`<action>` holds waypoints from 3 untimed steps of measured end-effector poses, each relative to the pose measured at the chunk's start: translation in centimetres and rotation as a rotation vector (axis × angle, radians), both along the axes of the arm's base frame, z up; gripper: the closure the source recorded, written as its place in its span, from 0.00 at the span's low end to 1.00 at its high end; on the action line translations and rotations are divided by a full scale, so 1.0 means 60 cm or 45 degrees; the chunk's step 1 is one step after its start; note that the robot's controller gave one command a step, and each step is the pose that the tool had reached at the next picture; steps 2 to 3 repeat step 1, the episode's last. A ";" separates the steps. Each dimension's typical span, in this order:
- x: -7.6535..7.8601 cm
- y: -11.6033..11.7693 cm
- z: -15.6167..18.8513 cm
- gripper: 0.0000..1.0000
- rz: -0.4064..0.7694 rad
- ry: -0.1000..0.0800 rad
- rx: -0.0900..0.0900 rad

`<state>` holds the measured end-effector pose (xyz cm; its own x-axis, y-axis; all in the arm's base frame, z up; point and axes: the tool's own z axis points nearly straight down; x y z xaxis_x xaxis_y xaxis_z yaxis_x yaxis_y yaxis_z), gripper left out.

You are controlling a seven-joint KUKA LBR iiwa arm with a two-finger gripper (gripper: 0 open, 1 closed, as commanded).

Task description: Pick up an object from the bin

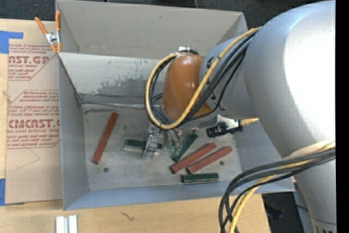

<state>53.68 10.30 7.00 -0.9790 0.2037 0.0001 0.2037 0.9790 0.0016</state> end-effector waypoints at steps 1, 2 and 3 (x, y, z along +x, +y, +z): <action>0.000 0.000 0.000 1.00 0.000 0.000 0.000; 0.000 0.000 0.000 1.00 0.000 0.000 0.000; 0.000 0.000 0.000 1.00 0.000 0.000 0.000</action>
Offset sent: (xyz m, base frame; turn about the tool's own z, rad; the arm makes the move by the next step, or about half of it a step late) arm -0.0340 -0.1058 0.0000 0.1732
